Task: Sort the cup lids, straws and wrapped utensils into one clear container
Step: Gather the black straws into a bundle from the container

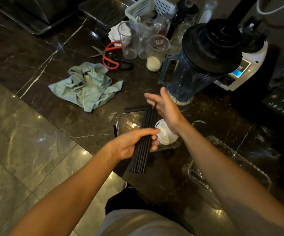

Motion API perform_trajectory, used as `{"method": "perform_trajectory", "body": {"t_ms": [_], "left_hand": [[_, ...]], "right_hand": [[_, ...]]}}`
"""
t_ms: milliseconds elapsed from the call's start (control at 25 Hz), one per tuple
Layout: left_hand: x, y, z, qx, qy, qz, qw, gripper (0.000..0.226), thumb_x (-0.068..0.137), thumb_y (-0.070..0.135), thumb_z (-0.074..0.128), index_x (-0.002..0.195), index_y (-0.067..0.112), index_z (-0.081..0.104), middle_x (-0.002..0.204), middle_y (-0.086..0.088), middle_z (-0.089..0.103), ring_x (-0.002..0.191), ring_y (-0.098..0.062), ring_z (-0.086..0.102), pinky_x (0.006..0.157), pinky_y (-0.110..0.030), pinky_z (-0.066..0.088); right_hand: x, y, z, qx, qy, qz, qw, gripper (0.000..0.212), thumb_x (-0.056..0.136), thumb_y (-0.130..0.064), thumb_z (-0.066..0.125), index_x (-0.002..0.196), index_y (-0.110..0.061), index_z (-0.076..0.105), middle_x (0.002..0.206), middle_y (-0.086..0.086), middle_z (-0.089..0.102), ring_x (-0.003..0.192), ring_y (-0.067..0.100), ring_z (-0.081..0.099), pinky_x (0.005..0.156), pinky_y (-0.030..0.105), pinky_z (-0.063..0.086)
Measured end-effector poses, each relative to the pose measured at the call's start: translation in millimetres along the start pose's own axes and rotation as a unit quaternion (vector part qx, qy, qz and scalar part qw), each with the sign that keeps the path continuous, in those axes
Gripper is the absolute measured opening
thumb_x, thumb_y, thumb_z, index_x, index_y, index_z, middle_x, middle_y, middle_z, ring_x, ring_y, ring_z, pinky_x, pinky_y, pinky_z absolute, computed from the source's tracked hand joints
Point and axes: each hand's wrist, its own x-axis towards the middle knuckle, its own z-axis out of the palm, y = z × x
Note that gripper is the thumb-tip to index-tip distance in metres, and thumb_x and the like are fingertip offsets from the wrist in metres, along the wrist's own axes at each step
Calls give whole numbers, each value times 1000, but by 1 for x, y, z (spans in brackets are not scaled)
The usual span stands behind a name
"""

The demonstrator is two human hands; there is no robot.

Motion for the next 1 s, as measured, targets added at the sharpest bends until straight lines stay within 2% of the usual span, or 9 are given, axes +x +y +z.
{"method": "perform_trajectory", "body": {"t_ms": [160, 280, 400, 560, 640, 720, 760, 840, 1001], "left_hand": [[-4, -9, -1, -5, -10, -4, 1000, 20, 96, 18, 68, 77, 12, 68, 75, -2, 68, 71, -11, 69, 70, -23, 60], [-5, -12, -9, -4, -9, -6, 1000, 18, 97, 18, 68, 80, 13, 66, 74, -2, 66, 68, -10, 68, 69, -21, 60], [-2, -13, -11, -35, -7, 2, 999, 11, 97, 16, 67, 86, 14, 65, 71, 2, 60, 61, -8, 61, 62, -19, 57], [11, -3, -29, -140, 89, 96, 981, 9, 92, 16, 73, 85, 13, 69, 75, -1, 60, 64, -12, 64, 64, -24, 59], [22, 4, -39, -165, 142, 153, 964, 10, 94, 16, 72, 86, 11, 68, 82, -5, 64, 77, -17, 69, 79, -32, 62], [34, 9, -39, -154, 163, 164, 961, 8, 94, 16, 71, 91, 10, 67, 87, -7, 66, 84, -18, 70, 87, -38, 58], [39, 9, -37, -140, 167, 151, 964, 7, 95, 16, 71, 93, 10, 67, 87, -7, 67, 82, -18, 70, 83, -37, 58], [47, 7, -35, -117, 168, 113, 972, 6, 95, 14, 70, 93, 9, 69, 86, -7, 72, 81, -18, 72, 79, -34, 59], [52, -2, -50, -67, 143, 108, 982, 9, 93, 6, 71, 99, 9, 66, 90, -7, 70, 86, -18, 70, 94, -38, 58]], "right_hand": [[8, 7, -3, 84, -166, 86, 979, 88, 105, -62, 12, 132, 3, 65, 134, 15, 69, 128, 26, 64, 115, 44, 40], [7, 8, 1, 85, -188, 97, 974, 89, 105, -62, 14, 129, 6, 66, 129, 19, 71, 125, 29, 65, 114, 45, 43], [6, 6, 8, 49, -125, 70, 988, 80, 105, -63, 20, 132, -4, 67, 126, 12, 73, 124, 23, 66, 110, 40, 46], [-21, 14, 22, -56, 178, -3, 982, 27, 104, -44, 51, 107, -25, 69, 102, -3, 73, 100, 15, 71, 96, 45, 57], [-45, 22, 30, -94, 111, 45, 988, 10, 98, -40, 64, 102, -31, 65, 98, -6, 72, 94, 12, 70, 85, 39, 60], [-61, 32, 42, -61, -28, 131, 989, 26, 91, -32, 74, 114, -28, 62, 106, -7, 72, 101, 11, 69, 83, 30, 55], [-63, 40, 50, -34, -50, 153, 986, 36, 88, -28, 76, 121, -25, 61, 110, -5, 73, 104, 12, 69, 86, 29, 54], [-57, 53, 60, -4, -29, 168, 985, 42, 85, -23, 78, 123, -23, 63, 110, 0, 75, 104, 17, 72, 88, 30, 54], [-42, 77, 72, 31, -9, 214, 976, 34, 81, -14, 76, 114, -16, 69, 106, 12, 75, 102, 27, 72, 91, 40, 58]]}}
